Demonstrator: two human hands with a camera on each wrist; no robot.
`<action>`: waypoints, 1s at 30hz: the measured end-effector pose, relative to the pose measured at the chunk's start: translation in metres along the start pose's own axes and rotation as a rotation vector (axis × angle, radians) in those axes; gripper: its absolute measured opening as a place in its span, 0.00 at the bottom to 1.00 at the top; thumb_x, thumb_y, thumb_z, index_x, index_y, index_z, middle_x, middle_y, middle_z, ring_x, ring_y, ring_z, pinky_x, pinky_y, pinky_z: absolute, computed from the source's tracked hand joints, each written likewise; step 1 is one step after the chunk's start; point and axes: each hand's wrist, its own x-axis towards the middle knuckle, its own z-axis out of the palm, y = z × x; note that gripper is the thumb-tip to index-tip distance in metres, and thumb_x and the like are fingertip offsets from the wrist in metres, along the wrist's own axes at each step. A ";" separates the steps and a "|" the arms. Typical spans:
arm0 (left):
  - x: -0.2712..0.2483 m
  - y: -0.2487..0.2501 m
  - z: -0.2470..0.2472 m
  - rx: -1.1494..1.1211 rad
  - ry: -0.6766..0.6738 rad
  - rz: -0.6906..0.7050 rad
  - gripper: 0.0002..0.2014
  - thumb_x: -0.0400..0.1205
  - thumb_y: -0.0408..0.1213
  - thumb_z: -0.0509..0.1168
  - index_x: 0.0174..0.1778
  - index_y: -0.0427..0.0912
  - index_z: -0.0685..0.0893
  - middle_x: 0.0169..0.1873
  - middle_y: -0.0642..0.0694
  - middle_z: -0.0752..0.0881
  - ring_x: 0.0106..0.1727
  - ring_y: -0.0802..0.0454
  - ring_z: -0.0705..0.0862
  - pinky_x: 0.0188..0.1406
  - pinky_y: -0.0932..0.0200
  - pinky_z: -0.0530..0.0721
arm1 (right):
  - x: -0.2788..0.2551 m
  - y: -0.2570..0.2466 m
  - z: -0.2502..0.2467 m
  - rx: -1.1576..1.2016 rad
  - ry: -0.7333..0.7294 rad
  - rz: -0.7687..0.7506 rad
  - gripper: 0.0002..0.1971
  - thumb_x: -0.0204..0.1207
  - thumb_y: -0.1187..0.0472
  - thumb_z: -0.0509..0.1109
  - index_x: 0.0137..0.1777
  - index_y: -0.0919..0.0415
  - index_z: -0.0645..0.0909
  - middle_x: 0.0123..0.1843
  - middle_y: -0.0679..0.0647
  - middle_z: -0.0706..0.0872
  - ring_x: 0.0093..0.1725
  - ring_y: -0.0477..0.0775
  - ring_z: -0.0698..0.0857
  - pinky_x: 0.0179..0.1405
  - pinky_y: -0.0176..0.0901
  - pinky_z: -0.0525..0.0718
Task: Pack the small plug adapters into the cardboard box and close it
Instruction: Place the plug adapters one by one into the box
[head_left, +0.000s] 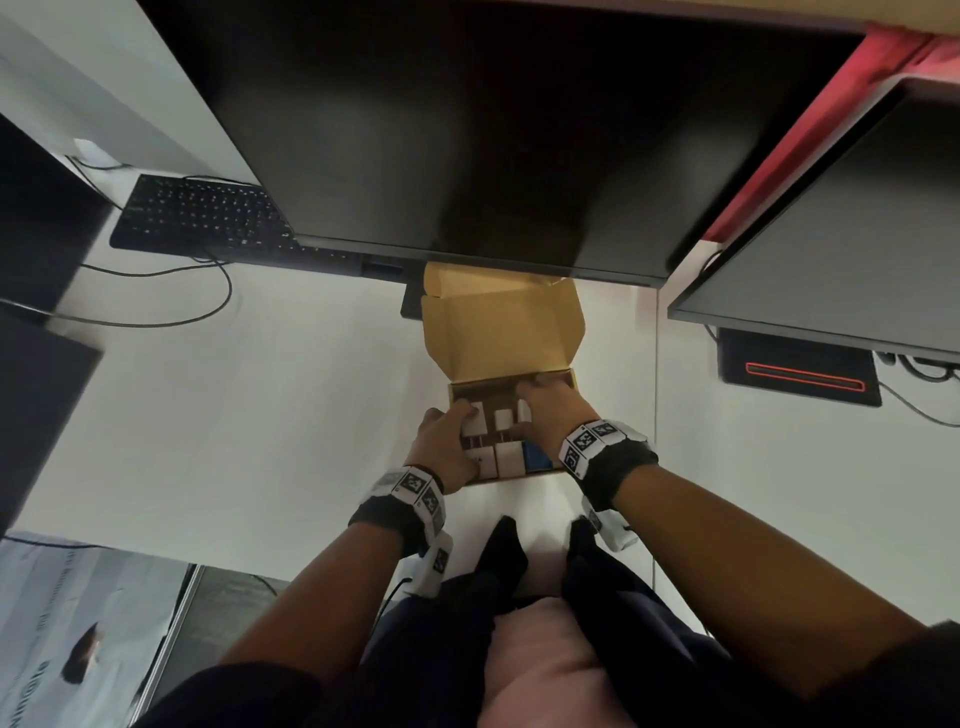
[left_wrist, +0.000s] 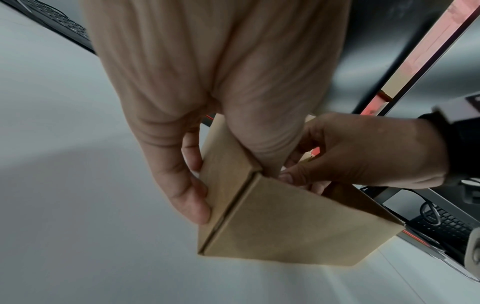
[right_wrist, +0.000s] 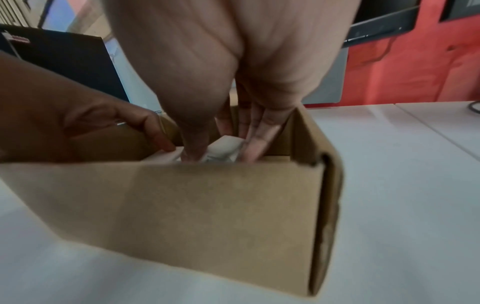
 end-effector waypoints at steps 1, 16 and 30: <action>0.000 0.000 0.000 0.000 -0.001 0.000 0.34 0.71 0.34 0.73 0.73 0.50 0.69 0.57 0.44 0.70 0.51 0.46 0.75 0.48 0.60 0.77 | 0.000 0.000 0.001 -0.003 -0.004 -0.002 0.25 0.74 0.48 0.77 0.66 0.58 0.77 0.67 0.61 0.79 0.63 0.66 0.82 0.63 0.57 0.83; -0.001 0.000 -0.001 -0.012 -0.006 0.007 0.34 0.72 0.34 0.74 0.72 0.50 0.68 0.57 0.44 0.69 0.51 0.46 0.74 0.48 0.60 0.76 | 0.003 0.001 -0.002 0.042 -0.023 0.007 0.24 0.74 0.49 0.77 0.66 0.60 0.79 0.65 0.60 0.81 0.64 0.65 0.82 0.66 0.55 0.81; -0.001 0.001 -0.001 -0.028 -0.011 0.001 0.34 0.72 0.33 0.74 0.73 0.50 0.68 0.59 0.44 0.69 0.52 0.47 0.73 0.48 0.61 0.75 | 0.012 0.013 0.000 -0.123 -0.077 -0.079 0.08 0.73 0.76 0.68 0.43 0.64 0.84 0.45 0.59 0.89 0.45 0.60 0.90 0.45 0.51 0.91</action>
